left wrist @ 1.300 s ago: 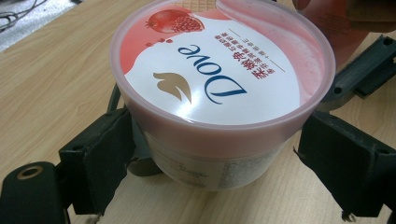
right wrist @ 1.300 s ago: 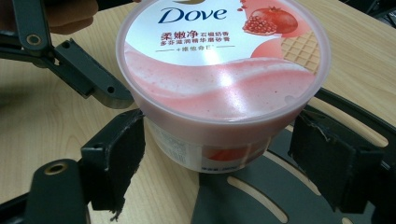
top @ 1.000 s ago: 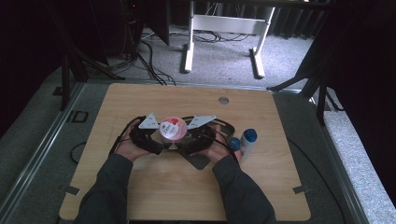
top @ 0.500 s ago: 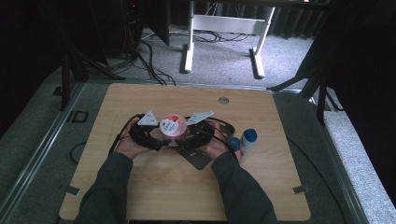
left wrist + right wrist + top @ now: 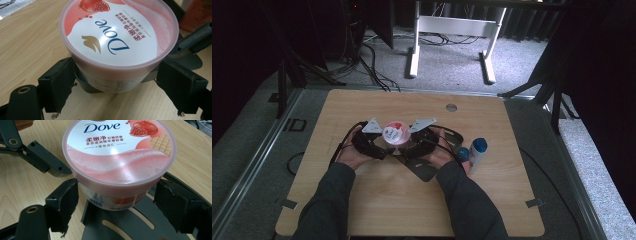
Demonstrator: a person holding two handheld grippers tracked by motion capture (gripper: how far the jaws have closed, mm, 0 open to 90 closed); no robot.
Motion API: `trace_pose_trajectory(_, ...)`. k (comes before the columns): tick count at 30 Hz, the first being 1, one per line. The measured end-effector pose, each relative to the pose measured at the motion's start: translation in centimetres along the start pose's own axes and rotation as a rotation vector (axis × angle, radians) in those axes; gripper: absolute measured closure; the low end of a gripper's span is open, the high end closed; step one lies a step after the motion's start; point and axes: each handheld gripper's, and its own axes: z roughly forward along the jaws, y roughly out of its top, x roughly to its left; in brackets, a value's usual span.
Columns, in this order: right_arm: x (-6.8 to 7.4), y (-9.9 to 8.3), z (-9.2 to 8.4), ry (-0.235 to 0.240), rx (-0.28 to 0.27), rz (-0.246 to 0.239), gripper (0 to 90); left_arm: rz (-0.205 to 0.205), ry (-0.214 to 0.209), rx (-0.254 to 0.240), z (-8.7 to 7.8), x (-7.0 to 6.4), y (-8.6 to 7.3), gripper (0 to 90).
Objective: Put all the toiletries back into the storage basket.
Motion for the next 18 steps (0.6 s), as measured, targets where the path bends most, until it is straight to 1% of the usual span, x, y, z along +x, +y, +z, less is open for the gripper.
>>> trace_pose_trajectory(5, -0.09, 0.40, 0.13, -0.020, 0.019, -0.028, 19.7, -0.004, 0.011, -0.001, 0.22, 0.17, 0.10, 15.7)
trace_pose_trajectory(6, -0.09, 0.40, 0.13, -0.020, 0.019, -0.028, 19.7, -0.004, 0.011, -0.001, 0.22, 0.17, 0.10, 15.7)
trace_pose_trajectory(8, -0.33, 0.52, 0.21, -0.023, 0.017, -0.021, 19.7, 0.001, 0.028, 0.002, 0.28, 0.18, 0.41, 15.5)
trace_pose_trajectory(11, -0.50, 0.51, 0.25, -0.022, 0.012, -0.009, 19.7, 0.009, 0.034, 0.011, 0.39, 0.22, 0.63, 15.5)
trace_pose_trajectory(12, -0.50, 0.51, 0.29, -0.026, 0.013, -0.014, 19.8, 0.009, 0.034, 0.011, 0.39, 0.22, 0.63, 15.5)
trace_pose_trajectory(13, -0.49, 0.54, 0.36, -0.036, 0.018, -0.020, 19.8, 0.017, 0.043, 0.024, 0.60, 0.25, 0.78, 15.5)
trace_pose_trajectory(14, -0.44, 0.58, 0.43, -0.044, 0.022, -0.022, 19.7, 0.020, 0.046, 0.027, 0.67, 0.28, 0.82, 15.5)
trace_pose_trajectory(16, -0.45, 0.61, 0.52, -0.058, 0.028, -0.029, 19.7, 0.013, 0.047, 0.025, 0.77, 0.38, 0.87, 15.5)
trace_pose_trajectory(18, -0.51, 0.63, 0.56, -0.061, 0.023, -0.022, 19.8, 0.011, 0.050, 0.023, 0.84, 0.39, 0.87, 15.5)
